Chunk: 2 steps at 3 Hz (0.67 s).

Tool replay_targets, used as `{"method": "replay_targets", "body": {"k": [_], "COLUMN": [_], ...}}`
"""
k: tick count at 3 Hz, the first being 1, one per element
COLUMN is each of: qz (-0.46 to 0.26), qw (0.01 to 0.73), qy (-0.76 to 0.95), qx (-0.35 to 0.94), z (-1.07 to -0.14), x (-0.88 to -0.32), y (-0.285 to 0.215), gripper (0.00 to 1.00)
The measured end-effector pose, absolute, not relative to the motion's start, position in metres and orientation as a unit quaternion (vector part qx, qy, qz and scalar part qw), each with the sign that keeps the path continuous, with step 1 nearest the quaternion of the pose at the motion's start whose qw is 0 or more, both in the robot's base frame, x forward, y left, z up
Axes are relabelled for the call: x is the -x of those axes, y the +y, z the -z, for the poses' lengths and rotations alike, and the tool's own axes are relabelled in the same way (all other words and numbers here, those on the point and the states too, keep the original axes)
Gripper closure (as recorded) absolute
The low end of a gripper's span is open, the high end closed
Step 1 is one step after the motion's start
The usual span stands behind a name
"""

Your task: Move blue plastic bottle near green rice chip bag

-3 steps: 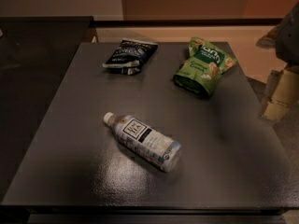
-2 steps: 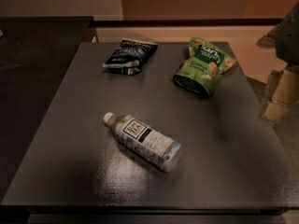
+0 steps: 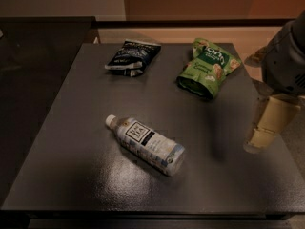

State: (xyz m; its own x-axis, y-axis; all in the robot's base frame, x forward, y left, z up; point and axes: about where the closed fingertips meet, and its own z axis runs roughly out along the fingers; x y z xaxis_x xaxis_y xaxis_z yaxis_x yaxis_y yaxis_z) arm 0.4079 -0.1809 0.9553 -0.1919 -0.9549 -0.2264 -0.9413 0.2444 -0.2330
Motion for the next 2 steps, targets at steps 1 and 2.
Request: {"method": "replay_targets", "body": {"k": [1, 2], "qz": [0.004, -0.019], "qw": [0.158, 0.153], "qy": [0.780, 0.795], "qx": [0.605, 0.587], "z": [-0.933, -0.908], "x": [-0.396, -0.389], "y": [-0.158, -0.128], "gripper": [0.00, 0.00]}}
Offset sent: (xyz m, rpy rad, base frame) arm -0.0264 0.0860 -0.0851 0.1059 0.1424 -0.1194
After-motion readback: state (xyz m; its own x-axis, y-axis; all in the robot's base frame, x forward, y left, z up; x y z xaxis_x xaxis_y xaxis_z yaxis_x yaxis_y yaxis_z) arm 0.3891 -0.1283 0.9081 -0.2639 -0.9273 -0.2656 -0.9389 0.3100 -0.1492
